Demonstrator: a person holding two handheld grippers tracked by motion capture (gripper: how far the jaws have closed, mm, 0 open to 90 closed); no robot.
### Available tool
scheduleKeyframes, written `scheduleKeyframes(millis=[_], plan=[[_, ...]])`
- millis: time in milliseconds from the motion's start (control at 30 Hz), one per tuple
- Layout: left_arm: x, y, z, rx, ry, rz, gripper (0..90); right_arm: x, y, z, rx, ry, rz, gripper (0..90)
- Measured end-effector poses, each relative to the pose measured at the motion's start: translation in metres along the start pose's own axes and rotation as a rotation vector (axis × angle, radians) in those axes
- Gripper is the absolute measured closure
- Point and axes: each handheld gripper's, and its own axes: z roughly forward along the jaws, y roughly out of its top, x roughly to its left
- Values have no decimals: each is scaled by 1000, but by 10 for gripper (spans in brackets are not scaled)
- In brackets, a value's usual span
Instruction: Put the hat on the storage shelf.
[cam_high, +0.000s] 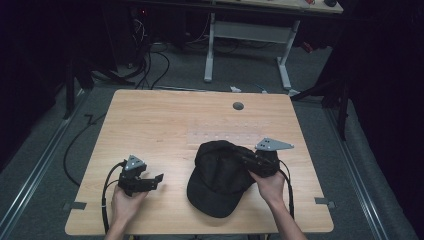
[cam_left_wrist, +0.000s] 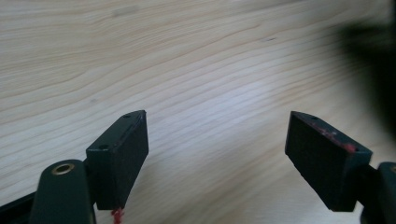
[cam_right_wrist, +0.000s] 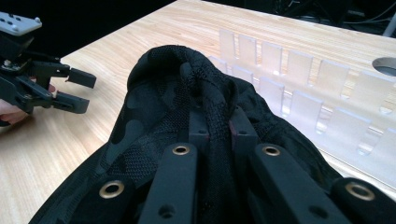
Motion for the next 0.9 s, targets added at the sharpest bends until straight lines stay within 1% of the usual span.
scheduleKeyframes(millis=[67, 200, 300, 400, 567, 633, 700, 767, 833, 900], plan=[[-6, 3, -1, 2, -55, 9, 230, 2, 0, 0, -3, 7, -7, 834], [-18, 12, -1, -2, -153, 35, 223, 4, 0, -1, -3, 19, -17, 835], [-27, 17, 1, -1, -210, 57, 222, 5, 0, -1, -4, 23, -21, 834], [-33, 21, 5, 10, -254, 73, 218, 5, 1, -2, -10, 30, -25, 834], [-41, 27, 12, 27, -311, 94, 217, 5, 2, -2, -15, 45, -29, 834], [-43, 29, 13, 29, -337, 96, 215, 7, 4, -2, -14, 47, -34, 834], [-44, 31, 15, 32, -372, 95, 214, 8, 6, -2, -17, 52, -47, 833], [-46, 33, 16, 41, -387, 106, 205, 9, 8, -1, -23, 59, -58, 833], [-48, 36, 18, 50, -406, 109, 200, 11, 11, -1, -26, 67, -68, 833], [-50, 39, 20, 60, -415, 118, 194, 12, 13, 0, -33, 80, -73, 833]])
